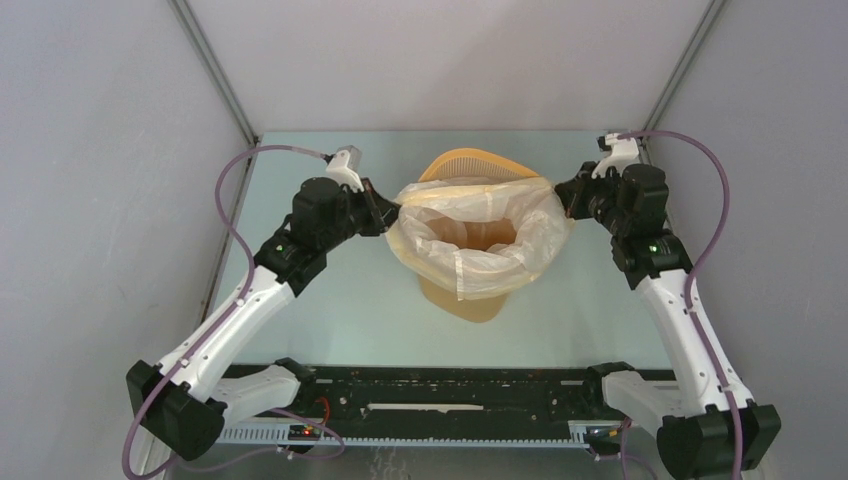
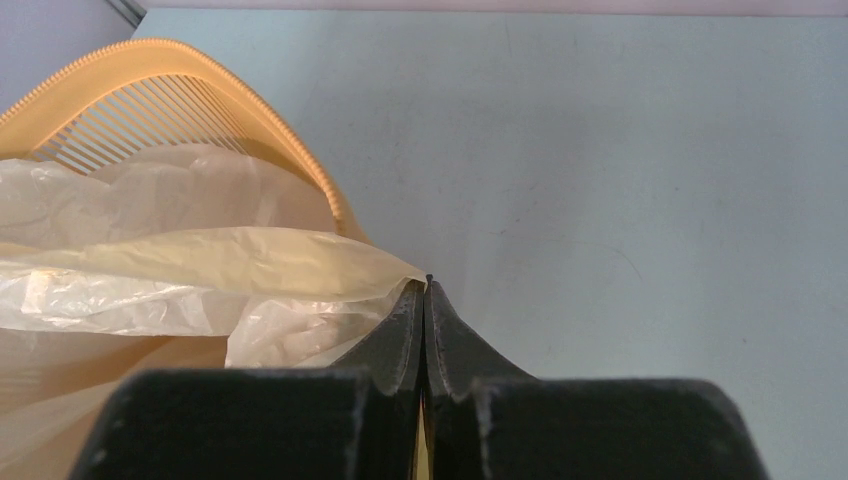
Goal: Put the trash bags into the trash bin
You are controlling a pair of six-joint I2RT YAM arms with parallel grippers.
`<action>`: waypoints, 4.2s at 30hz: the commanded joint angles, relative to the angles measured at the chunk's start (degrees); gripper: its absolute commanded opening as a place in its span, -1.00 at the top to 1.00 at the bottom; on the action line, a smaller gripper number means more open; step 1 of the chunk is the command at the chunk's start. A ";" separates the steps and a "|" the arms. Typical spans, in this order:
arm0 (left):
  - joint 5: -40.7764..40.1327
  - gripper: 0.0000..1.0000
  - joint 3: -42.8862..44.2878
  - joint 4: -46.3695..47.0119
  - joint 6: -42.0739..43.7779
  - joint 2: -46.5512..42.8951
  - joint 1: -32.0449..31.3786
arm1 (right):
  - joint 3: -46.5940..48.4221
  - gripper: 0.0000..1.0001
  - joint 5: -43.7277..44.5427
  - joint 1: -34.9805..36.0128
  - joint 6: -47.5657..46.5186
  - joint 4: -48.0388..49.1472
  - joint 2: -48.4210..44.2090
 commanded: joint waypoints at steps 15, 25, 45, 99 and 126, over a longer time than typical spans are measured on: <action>10.90 0.99 -6.01 10.83 -15.98 6.90 3.73 | -0.92 0.60 -19.35 -2.20 13.11 7.86 15.24; 14.70 0.89 -8.06 15.22 -19.63 7.50 6.74 | 2.25 0.45 -22.32 -1.89 19.43 10.72 18.56; 14.93 0.93 0.77 14.62 -29.92 16.38 8.63 | -10.77 0.43 -11.53 2.31 31.86 9.31 13.79; 12.17 -0.05 -6.19 -9.69 -10.79 0.83 13.38 | 7.97 -0.43 -19.13 -5.30 26.98 -26.55 16.28; 17.91 -0.77 -23.43 -10.67 -27.79 -25.97 14.74 | -19.46 -0.98 -17.17 26.15 27.48 -5.84 -25.33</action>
